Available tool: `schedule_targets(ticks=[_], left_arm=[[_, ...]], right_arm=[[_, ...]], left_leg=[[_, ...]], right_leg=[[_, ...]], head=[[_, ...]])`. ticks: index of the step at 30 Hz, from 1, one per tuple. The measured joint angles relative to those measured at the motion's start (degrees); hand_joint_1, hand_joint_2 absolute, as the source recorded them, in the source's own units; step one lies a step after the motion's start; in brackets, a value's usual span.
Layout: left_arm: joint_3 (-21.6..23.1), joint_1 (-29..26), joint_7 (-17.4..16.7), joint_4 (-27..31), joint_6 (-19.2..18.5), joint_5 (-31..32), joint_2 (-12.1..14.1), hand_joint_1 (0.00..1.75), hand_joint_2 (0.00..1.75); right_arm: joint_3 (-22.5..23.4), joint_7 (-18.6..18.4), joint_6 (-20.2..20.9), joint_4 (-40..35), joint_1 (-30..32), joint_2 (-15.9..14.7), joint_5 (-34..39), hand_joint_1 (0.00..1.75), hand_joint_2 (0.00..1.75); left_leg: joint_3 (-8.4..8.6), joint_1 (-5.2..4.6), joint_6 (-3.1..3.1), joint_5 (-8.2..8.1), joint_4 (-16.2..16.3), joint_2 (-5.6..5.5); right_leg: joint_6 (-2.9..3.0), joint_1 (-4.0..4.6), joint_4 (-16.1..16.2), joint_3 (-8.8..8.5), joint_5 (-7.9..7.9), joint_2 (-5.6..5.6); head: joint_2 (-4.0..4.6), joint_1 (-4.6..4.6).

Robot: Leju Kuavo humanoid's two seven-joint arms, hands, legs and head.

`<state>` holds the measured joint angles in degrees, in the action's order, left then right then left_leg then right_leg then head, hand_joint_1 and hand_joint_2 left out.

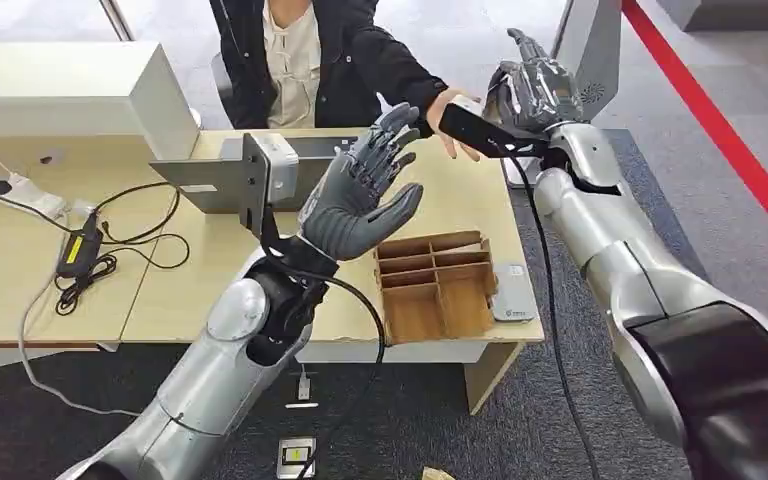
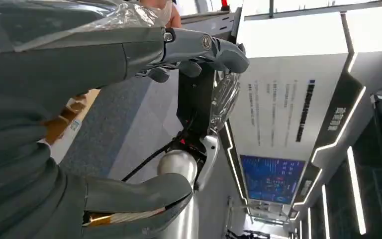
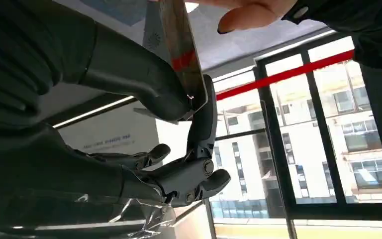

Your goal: Pass the card to the sensor for recognition and then transmit it.

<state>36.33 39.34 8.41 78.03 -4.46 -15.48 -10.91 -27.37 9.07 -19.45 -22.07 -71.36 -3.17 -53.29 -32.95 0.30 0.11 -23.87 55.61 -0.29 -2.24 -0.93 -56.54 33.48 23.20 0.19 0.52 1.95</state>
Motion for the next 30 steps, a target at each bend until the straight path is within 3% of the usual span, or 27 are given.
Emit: schedule_targets(ticks=[10, 11, 18, 19, 20, 26, 30], left_arm=[[0.02, 0.19, 0.13, -1.75, 0.0, -0.7, 0.0, 0.0, 1.75], [0.02, 0.19, 0.02, -1.79, 0.0, -0.81, 0.0, 0.0, 0.0], [0.02, 0.16, -0.87, -1.86, 0.39, -0.96, 0.0, 0.0, 0.0], [0.02, 0.15, -0.9, -1.86, 0.53, -0.96, 0.0, 0.0, 0.0], [0.02, 0.15, -0.92, -1.86, 0.55, -0.96, 0.0, 0.0, 0.0], [0.04, 0.15, -1.03, -1.9, 1.44, -1.07, 0.0, 0.0, 0.0], [0.07, 0.16, -0.72, -2.05, 2.07, -1.25, 0.0, 0.0, 0.0]], right_arm=[[-0.74, -0.96, 0.52, 2.49, 1.14, 0.9, -1.25, 1.75, 1.75], [-0.81, -1.0, 0.5, 2.62, 1.29, 0.96, -1.33, 1.75, 1.75], [-1.03, -1.03, 0.68, 2.99, 2.1, 1.38, -1.75, 1.75, 1.75], [-1.03, -1.03, 0.68, 3.06, 2.15, 1.38, -1.77, 0.4, 1.75], [-1.05, -1.03, 0.7, 3.17, 2.17, 1.42, -1.77, 0.0, 1.75], [-1.09, -0.68, 0.55, 3.28, 2.44, 1.44, -1.33, 0.0, 1.75], [-1.09, 2.05, -1.07, 3.24, 2.31, 1.44, 0.48, 0.0, 1.75]], left_leg=[[0.0, 0.0, 0.0, 0.0, 0.0, 0.0], [0.0, 0.0, 0.0, 0.0, 0.0, 0.0], [0.0, 0.0, 0.0, 0.0, 0.0, -0.01], [0.0, 0.0, 0.0, 0.0, 0.0, -0.01], [0.0, 0.0, 0.0, 0.0, 0.0, -0.01], [0.0, 0.0, 0.0, 0.0, 0.01, 0.0], [0.01, 0.0, 0.0, 0.0, 0.01, 0.0]], right_leg=[[0.0, 0.01, 0.0, 0.0, 0.0, 0.0], [0.0, 0.01, -0.01, 0.0, 0.0, 0.0], [0.0, 0.0, -0.01, -0.01, 0.0, 0.0], [0.0, 0.0, 0.0, 0.0, 0.0, 0.0], [0.0, 0.0, 0.0, -0.01, 0.0, 0.0], [0.0, 0.0, 0.0, 0.0, 0.0, 0.0], [0.0, 0.0, -0.01, 0.0, 0.0, 0.0]], head=[[0.0, 0.0], [0.0, 0.0], [0.0, 0.0], [0.0, 0.0], [0.0, 0.0], [0.0, 0.0], [0.0, 0.0]])
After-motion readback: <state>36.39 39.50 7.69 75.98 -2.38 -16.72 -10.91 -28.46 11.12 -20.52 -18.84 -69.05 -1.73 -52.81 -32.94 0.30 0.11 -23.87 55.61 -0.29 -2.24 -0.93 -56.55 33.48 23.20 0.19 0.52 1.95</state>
